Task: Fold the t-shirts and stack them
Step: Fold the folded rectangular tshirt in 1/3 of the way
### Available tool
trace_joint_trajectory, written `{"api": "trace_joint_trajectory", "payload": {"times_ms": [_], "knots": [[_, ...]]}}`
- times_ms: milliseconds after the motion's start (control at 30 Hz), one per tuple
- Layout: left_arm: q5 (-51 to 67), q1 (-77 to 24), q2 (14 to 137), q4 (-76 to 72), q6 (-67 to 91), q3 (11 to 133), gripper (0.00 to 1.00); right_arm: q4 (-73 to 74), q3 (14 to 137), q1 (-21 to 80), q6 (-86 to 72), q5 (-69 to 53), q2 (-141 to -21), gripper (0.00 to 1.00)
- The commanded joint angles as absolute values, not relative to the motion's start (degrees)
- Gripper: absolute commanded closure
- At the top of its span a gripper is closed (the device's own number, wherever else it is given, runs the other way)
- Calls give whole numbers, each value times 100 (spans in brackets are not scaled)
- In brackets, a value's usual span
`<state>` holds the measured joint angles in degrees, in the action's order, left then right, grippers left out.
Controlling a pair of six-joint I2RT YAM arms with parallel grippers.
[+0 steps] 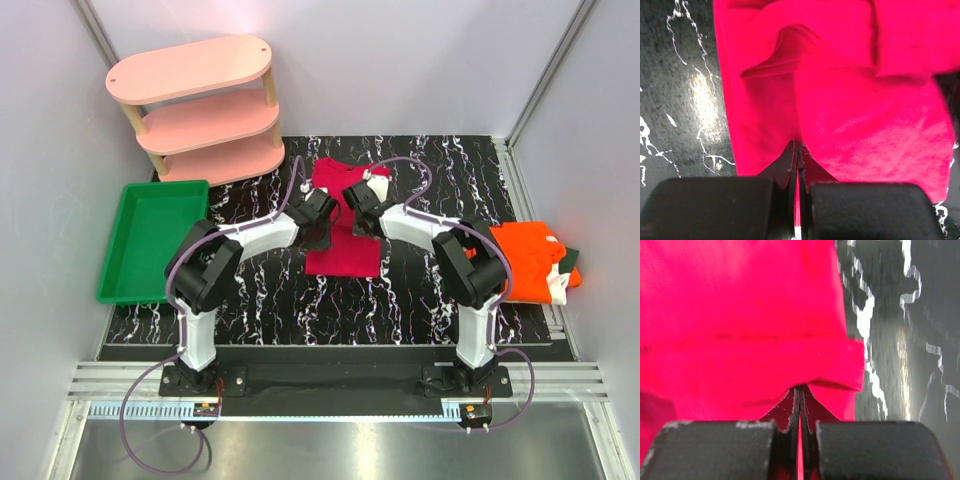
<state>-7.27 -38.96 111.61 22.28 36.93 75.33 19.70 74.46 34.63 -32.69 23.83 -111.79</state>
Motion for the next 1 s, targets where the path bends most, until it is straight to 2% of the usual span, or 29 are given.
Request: {"api": "trace_joint_trajectory", "payload": {"times_ms": [0, 367, 533, 600, 633, 667, 700, 767, 833, 967], "knots": [[-580, -3885, 11188, 2004, 3762, 7462, 100, 1950, 8164, 3200, -3059, 2452, -11591, 100], [-615, -3885, 11153, 2048, 3744, 7321, 100, 2311, 9887, 2707, -2760, 2434, -12630, 100], [-869, -3885, 10777, 2057, 3692, 7225, 100, 2294, 9537, 2742, -2847, 2321, -11876, 100], [-931, -3885, 10600, 2057, 3630, 7172, 89, 2303, 9056, 2795, -2830, 2093, -11322, 96], [-975, -3885, 10530, 2048, 3595, 7146, 80, 2303, 8835, 2830, -2882, 1935, -11138, 86], [-984, -3885, 10390, 2048, 3586, 7093, 65, 2294, 8598, 2856, -2918, 1890, -10762, 77], [-1002, -3893, 10336, 2048, 3595, 7058, 54, 2277, 8100, 2874, -2979, 1846, -10584, 59], [-1028, -3902, 10144, 2039, 3647, 6891, 37, 2189, 7335, 2883, -3190, 1618, -10067, 50], [-967, -3911, 10029, 2013, 3700, 6725, 34, 1988, 6849, 2944, -3357, 1451, -9636, 47], [-905, -3964, 9932, 1969, 3797, 6452, 34, 1881, 5970, 3234, -3603, 1459, -9387, 49]]}}
